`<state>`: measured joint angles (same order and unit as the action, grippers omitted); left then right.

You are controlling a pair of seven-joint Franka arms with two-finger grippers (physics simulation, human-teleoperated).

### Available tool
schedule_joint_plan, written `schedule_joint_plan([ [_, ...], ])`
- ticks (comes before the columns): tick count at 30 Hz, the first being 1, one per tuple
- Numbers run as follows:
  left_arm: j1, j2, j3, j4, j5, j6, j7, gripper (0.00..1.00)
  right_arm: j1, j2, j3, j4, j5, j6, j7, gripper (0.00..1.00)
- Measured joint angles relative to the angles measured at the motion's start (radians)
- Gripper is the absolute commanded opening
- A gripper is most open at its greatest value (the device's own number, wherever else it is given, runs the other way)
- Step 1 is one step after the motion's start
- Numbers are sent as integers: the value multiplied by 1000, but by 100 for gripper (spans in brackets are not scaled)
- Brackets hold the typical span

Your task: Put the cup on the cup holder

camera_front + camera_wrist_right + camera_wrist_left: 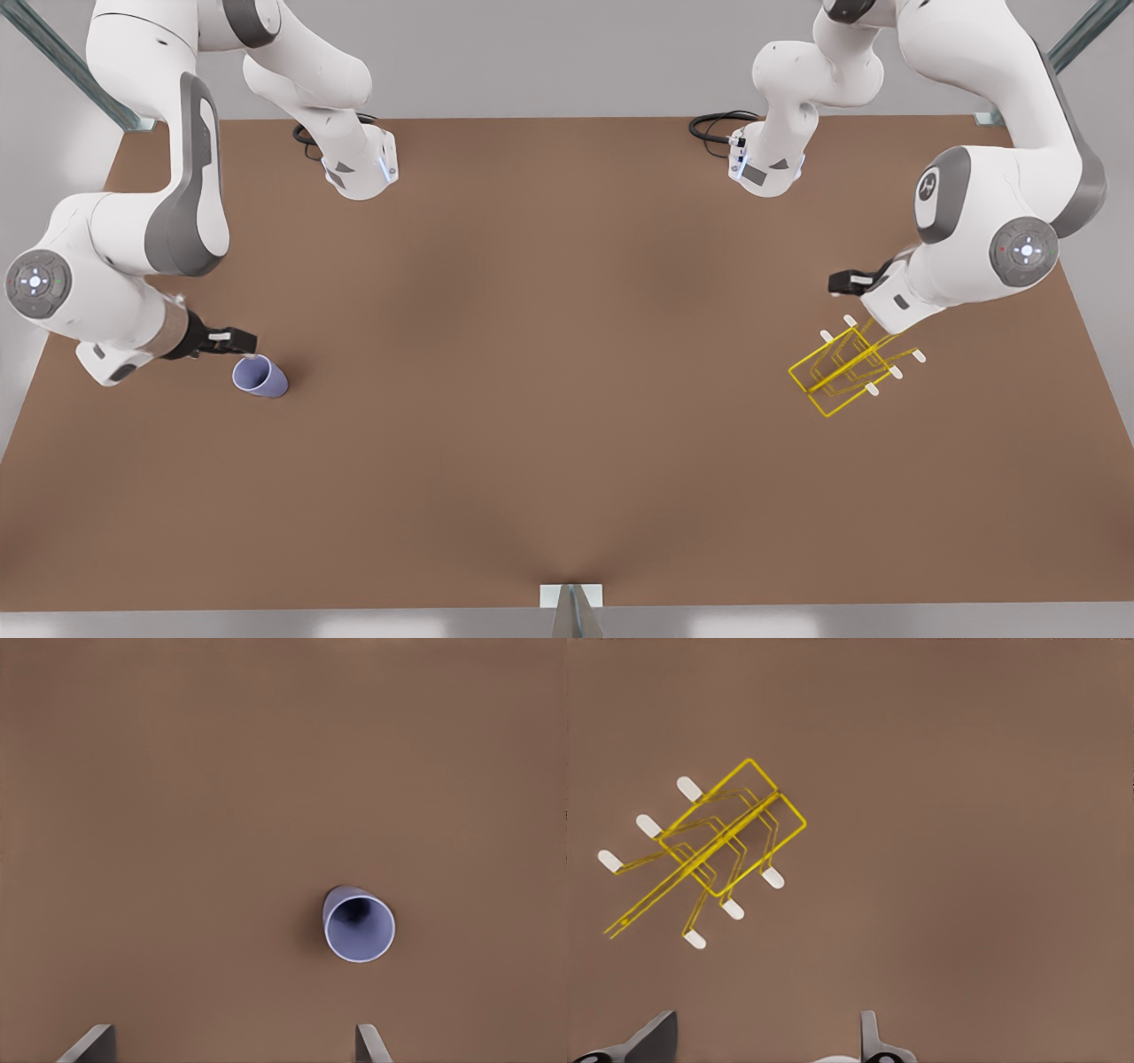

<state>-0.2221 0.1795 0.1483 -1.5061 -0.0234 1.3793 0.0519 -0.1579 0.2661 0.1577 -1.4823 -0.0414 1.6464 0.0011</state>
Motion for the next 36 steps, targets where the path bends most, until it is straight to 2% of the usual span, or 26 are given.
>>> schedule_joint_plan([
  [4,-2,0,-1,1,-2,13,0,100,-2,-9,-1,-20,0,55,0,100],
  [9,-2,0,-1,1,-1,7,-1,100,7,-28,1,-186,1,152,1,100],
  [14,-2,0,-1,1,-4,0,-2,100,6,31,2,-232,1,270,3,100],
  [18,-2,-3,-1,2,-4,-2,-3,100,-62,55,0,-284,2,324,4,100],
  [25,-2,-8,-1,2,-3,-6,-5,100,-88,5,-1,-516,42,460,3,100],
  [36,-2,-8,-1,2,-1,-7,-6,100,-88,85,-33,-501,-47,615,1,100],
])
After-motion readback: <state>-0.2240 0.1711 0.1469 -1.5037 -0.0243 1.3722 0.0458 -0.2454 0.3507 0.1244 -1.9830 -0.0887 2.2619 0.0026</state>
